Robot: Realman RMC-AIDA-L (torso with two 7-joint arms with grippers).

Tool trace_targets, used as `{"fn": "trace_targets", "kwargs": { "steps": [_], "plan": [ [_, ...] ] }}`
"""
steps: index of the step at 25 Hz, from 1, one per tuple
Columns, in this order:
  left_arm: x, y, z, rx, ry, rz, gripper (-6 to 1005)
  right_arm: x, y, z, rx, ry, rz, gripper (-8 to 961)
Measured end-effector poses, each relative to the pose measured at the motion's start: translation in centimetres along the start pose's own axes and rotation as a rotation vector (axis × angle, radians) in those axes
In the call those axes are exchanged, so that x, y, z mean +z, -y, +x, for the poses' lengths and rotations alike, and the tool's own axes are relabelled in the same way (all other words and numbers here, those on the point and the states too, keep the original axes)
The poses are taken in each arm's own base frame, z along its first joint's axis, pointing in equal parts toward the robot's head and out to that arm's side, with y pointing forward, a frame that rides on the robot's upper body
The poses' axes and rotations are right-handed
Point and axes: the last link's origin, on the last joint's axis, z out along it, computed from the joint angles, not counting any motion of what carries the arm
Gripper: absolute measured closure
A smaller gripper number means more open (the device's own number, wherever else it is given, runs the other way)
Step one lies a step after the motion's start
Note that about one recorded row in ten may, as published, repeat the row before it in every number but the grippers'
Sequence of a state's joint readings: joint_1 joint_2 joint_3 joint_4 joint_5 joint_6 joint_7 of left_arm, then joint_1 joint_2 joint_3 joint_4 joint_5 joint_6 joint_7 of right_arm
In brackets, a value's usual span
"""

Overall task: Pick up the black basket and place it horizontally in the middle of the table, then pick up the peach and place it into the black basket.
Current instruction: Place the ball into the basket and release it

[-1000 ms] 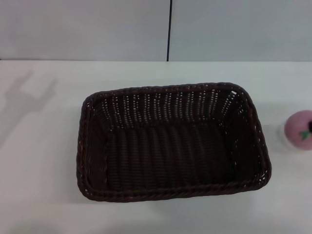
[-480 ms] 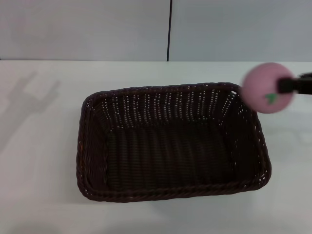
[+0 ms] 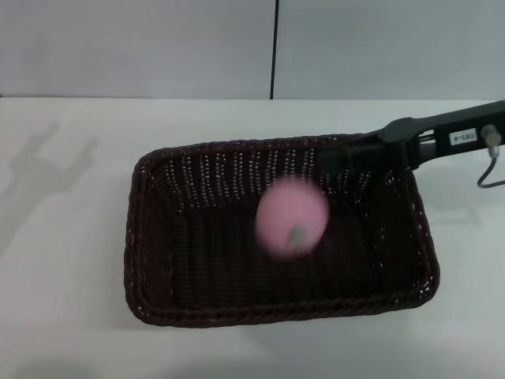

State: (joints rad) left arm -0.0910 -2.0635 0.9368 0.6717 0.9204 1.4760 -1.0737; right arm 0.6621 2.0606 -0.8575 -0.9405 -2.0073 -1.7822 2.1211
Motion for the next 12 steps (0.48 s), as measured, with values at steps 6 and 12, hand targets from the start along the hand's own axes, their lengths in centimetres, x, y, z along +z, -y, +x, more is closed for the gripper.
{"fn": "trace_targets", "kwargs": {
  "steps": [6, 12],
  "plan": [
    [-0.6, 0.2, -0.1, 0.007, 0.001, 0.019, 214, -0.1, 0.6, 0.4, 0.003, 0.028, 0.026, 673],
    [-1.2, 0.2, -0.5, 0.045, 0.006, 0.036, 214, -3.7, 1.5, 1.6, -0.003, 0.216, 0.108, 527]
  ]
}}
